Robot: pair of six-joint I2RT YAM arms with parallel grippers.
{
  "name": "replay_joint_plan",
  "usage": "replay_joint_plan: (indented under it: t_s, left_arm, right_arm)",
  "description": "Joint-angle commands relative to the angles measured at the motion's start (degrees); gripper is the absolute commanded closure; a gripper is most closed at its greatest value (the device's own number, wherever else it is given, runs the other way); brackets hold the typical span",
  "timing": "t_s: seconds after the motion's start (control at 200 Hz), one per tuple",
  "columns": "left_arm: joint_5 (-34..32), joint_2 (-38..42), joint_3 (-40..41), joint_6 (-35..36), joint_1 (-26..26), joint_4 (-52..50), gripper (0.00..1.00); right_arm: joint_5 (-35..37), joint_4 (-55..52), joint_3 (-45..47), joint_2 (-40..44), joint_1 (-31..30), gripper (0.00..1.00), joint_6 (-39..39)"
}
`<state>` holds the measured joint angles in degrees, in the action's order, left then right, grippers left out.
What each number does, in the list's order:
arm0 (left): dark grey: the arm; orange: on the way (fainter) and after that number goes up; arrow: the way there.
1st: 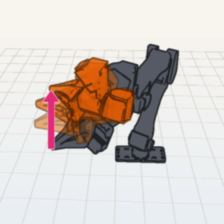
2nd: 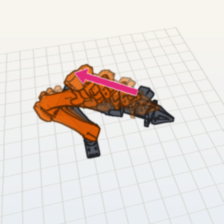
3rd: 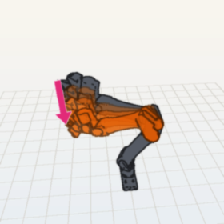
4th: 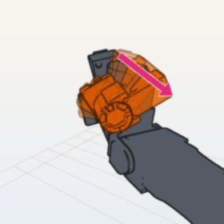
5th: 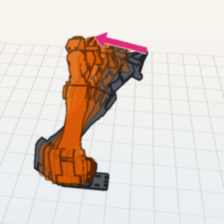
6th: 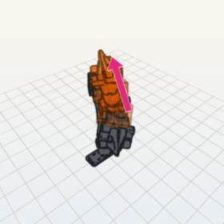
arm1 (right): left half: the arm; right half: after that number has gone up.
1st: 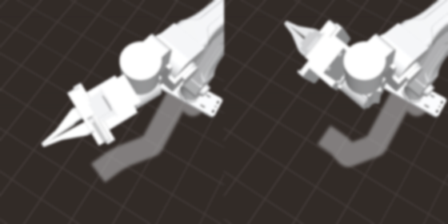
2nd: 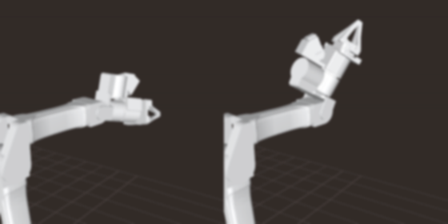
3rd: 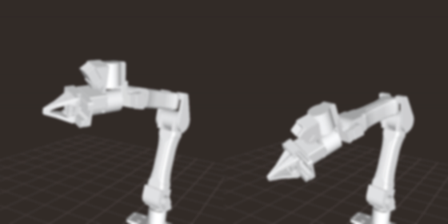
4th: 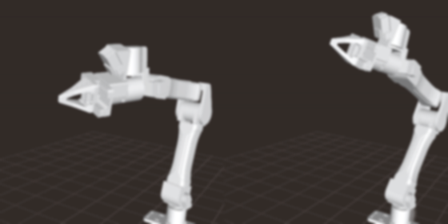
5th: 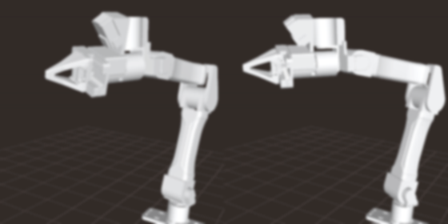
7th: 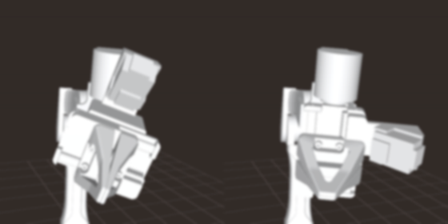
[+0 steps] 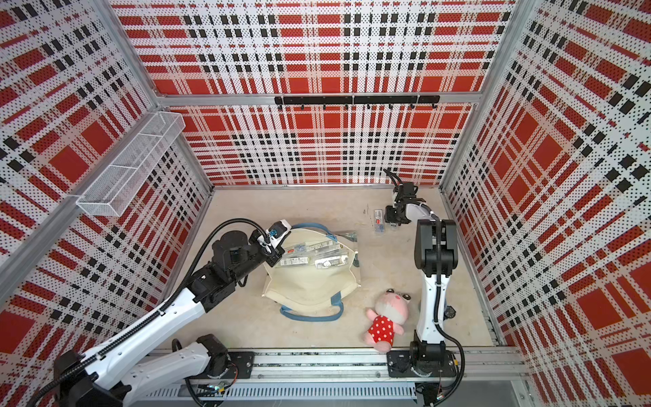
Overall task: Take out the compass set from the canvas bag
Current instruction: Place the compass set at the center of the board.
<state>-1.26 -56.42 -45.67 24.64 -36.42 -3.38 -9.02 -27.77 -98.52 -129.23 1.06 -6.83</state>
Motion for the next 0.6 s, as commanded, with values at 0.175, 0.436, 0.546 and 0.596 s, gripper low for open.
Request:
replay_joint_plan:
  t_s: [0.175,0.436,0.546,0.596]
  left_arm:
    - [1.2,0.9,-0.9,-0.2,-0.5,5.1,1.00]
    - [1.3,1.0,-0.8,-0.1,-0.5,5.1,1.00]
    - [1.3,1.1,-0.8,-0.1,-0.5,5.1,1.00]
    - [1.3,1.2,-0.7,-0.1,-0.5,5.1,1.00]
  right_arm:
    - [0.5,-0.1,-1.1,-0.6,0.4,0.45,-2.4]
    - [1.2,0.3,-0.3,0.4,0.4,0.41,-3.2]
    - [2.3,-0.8,-0.6,1.8,0.4,0.41,-2.7]
    - [3.2,-1.5,-0.6,3.3,0.4,0.41,-2.4]
